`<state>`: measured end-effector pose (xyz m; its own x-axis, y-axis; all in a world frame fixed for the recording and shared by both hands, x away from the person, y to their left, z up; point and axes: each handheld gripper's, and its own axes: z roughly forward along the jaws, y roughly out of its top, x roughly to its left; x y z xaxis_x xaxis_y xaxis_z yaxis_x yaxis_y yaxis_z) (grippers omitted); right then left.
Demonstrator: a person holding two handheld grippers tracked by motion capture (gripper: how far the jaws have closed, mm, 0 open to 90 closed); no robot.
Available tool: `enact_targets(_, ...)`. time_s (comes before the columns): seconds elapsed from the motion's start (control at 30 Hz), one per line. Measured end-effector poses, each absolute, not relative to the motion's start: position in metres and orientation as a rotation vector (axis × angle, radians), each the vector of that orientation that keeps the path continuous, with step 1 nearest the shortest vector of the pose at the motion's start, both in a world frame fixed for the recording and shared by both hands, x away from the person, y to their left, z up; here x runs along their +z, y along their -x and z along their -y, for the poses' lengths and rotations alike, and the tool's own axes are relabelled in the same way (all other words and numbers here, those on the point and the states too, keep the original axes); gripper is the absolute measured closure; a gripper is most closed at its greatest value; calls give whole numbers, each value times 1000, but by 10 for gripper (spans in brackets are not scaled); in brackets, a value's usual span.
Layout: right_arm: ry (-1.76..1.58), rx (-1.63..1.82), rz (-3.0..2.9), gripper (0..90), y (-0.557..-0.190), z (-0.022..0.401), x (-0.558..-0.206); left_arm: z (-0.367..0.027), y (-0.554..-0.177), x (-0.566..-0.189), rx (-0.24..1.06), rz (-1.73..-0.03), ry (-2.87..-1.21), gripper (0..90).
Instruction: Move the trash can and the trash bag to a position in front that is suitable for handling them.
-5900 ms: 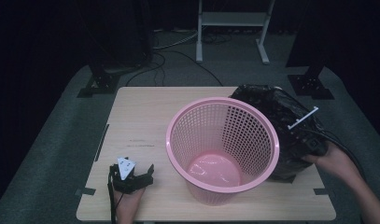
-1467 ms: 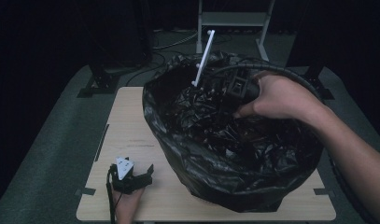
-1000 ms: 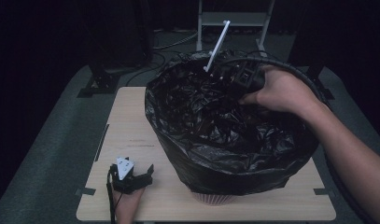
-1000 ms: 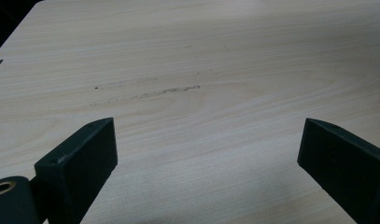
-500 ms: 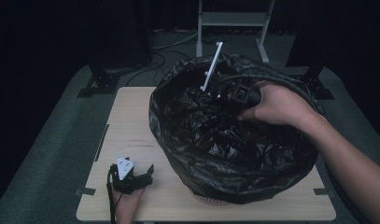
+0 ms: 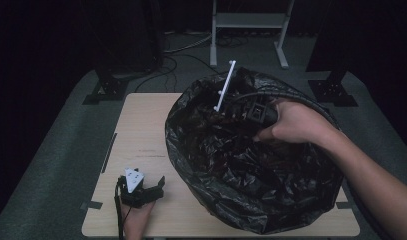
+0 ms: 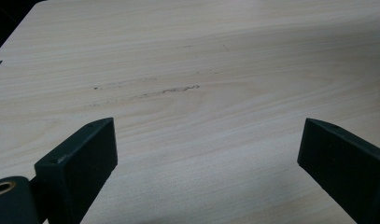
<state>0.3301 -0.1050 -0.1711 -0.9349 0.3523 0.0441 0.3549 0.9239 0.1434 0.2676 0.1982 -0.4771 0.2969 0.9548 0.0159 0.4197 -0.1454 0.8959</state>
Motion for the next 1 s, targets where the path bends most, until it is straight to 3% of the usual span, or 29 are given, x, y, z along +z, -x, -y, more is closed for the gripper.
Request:
enact_targets(0.13, 628, -287, 3079, 876, -339, 109, -168, -199, -268, -477, 796, -1256, -1719, 39)
enact_targets(0.37, 464, -297, 3038, 874, -338, 103, -181, -199, -268, -477, 796, -1254, -1723, 39)
enact_targets(0.73, 643, -355, 3110, 871, -352, 107, -170, -198, -268, -477, 797, -1258, -1720, 39)
enact_targets(1.0, 545, -252, 3043, 868, -344, 95, -188, -198, -268, -477, 797, -1255, -1724, 39)
